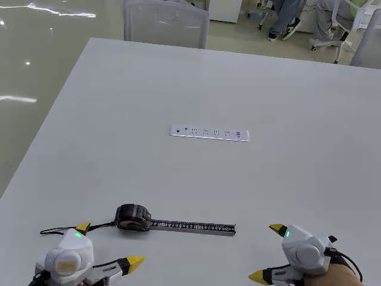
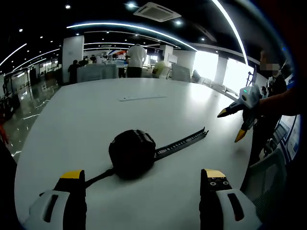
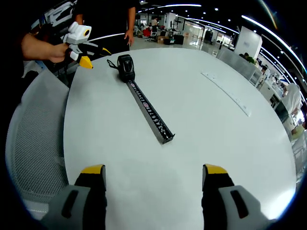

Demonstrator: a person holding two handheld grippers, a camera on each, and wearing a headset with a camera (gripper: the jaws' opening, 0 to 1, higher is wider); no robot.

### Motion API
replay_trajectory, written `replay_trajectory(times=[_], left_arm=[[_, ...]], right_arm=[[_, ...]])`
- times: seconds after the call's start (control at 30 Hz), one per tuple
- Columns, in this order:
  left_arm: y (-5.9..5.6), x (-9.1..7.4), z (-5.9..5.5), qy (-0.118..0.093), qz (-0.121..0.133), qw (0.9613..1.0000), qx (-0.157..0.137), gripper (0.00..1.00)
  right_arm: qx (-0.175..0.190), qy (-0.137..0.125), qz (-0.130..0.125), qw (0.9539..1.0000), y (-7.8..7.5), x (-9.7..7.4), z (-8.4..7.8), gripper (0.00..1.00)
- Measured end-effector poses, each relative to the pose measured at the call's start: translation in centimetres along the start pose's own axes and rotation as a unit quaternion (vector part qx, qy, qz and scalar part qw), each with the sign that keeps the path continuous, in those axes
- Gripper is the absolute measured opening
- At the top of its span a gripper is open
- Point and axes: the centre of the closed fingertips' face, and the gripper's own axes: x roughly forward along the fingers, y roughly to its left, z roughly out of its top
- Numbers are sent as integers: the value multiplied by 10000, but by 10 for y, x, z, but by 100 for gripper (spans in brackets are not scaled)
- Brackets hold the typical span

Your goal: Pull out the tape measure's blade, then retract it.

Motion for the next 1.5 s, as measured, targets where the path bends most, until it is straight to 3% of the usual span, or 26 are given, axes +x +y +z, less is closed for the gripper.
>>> replay_trajectory(times=[0.17,0.23,0.27,0.47,0.57,0.8,0.97,1.1,1.5], left_arm=[[4,12,-2,-52,259,9996,-89,96],[6,16,-2,-108,337,9990,-258,96],[6,18,-2,-123,371,9985,-380,97],[10,28,-3,-154,529,9965,-634,97],[10,30,0,-163,584,9963,-613,97],[14,34,6,-205,677,9962,-516,97],[16,39,9,-259,742,9952,-591,96],[17,43,7,-232,783,9941,-708,95],[16,49,3,-220,820,9931,-803,90]], right_arm=[[-257,201,315,9990,-9,20,14,79],[-415,379,564,9968,-9,28,18,69],[-549,415,557,9961,-12,31,21,66],[-761,772,886,9902,-18,49,25,55],[-1003,875,1019,9858,-21,57,26,49],[-1155,1081,1308,9787,-20,65,24,33],[-1242,1137,1372,9761,-18,72,22,27],[-1298,1190,1363,9749,-15,74,21,16],[-1354,1428,1379,9707,-13,78,13,15]])
